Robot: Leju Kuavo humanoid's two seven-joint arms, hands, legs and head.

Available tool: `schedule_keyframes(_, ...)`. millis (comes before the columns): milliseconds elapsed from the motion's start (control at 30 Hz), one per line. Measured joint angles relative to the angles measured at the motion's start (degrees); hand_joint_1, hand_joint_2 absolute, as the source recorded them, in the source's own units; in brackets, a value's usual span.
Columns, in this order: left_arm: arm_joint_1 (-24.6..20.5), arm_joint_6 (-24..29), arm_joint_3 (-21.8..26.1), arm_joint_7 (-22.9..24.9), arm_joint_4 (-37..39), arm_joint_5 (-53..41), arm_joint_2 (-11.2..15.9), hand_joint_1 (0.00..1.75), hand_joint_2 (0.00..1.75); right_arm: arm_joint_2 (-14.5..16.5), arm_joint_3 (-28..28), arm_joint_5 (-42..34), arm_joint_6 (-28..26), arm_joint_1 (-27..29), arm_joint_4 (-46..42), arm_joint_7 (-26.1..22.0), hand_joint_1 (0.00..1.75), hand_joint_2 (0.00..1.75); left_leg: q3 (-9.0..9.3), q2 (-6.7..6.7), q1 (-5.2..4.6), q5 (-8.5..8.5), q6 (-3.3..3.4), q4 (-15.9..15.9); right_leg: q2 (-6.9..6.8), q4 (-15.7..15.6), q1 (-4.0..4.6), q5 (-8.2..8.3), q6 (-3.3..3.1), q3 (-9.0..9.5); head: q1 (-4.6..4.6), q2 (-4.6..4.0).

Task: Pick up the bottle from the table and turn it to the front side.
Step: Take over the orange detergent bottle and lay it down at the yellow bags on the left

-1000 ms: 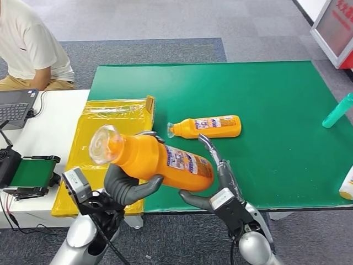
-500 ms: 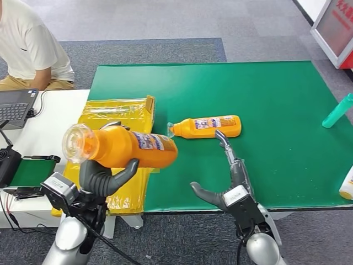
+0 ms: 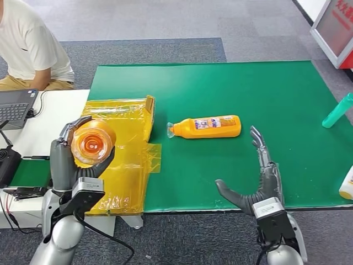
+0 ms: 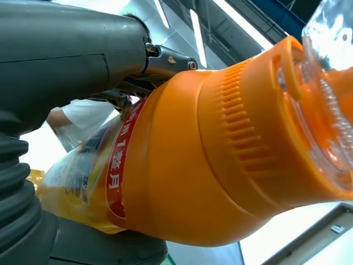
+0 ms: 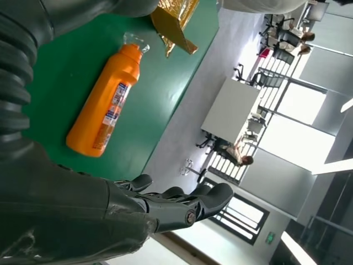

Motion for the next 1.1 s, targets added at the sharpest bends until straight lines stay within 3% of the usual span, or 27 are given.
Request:
schedule_keyframes(167,-0.2,0.9,0.7,6.4,0.3,-16.2,1.2,1.75,1.75,0.0,-2.6,-0.9,-0.3,1.9,-3.8,-2.5,0.00,1.75,0.00,0.00,0.00,0.00,0.00,0.0,0.00,0.0,0.00,0.01,-0.01,-0.02,0.01,0.01)
schedule_keyframes(267,-1.3,-2.5,0.8,10.4,1.6,-21.7,2.4,1.75,1.75,0.0,-4.7,-2.0,0.7,3.3,-7.2,-4.0,0.00,1.75,0.01,0.00,0.00,0.00,-0.01,0.0,0.00,0.0,0.00,0.01,-0.01,-0.03,0.01,0.02)
schedule_keyframes(400,-4.9,-10.8,0.9,12.8,7.7,-22.4,4.9,1.75,1.75,-0.6,-7.0,-10.2,8.1,4.5,-10.8,-5.4,0.00,1.75,0.01,0.00,0.00,0.04,-0.04,0.0,0.01,0.0,0.00,0.04,-0.04,-0.07,-0.01,0.01)
schedule_keyframes(567,-10.9,-15.6,0.7,14.2,18.5,-24.0,7.0,1.75,1.75,-1.3,-9.5,-17.6,15.1,4.8,-13.2,-7.2,0.00,1.75,0.01,0.01,0.00,0.09,-0.05,0.0,0.03,0.0,0.00,0.10,-0.05,-0.06,0.02,0.02)
schedule_keyframes(867,-20.5,-19.0,-1.6,14.9,35.1,-25.3,7.7,1.75,1.75,-1.7,-10.4,-17.1,18.8,4.5,-15.2,-7.7,0.00,1.75,-0.02,0.01,0.00,0.12,-0.04,0.0,0.04,0.0,0.00,0.12,-0.02,-0.06,-0.01,0.01)
schedule_keyframes(1100,-25.2,-20.2,-3.6,14.9,42.2,-25.4,7.4,1.75,1.75,-2.0,-10.3,-15.6,19.1,4.5,-16.1,-8.3,0.00,1.75,-0.02,0.02,0.00,0.12,-0.04,0.0,0.04,0.0,0.00,0.11,-0.02,-0.07,0.00,0.01)
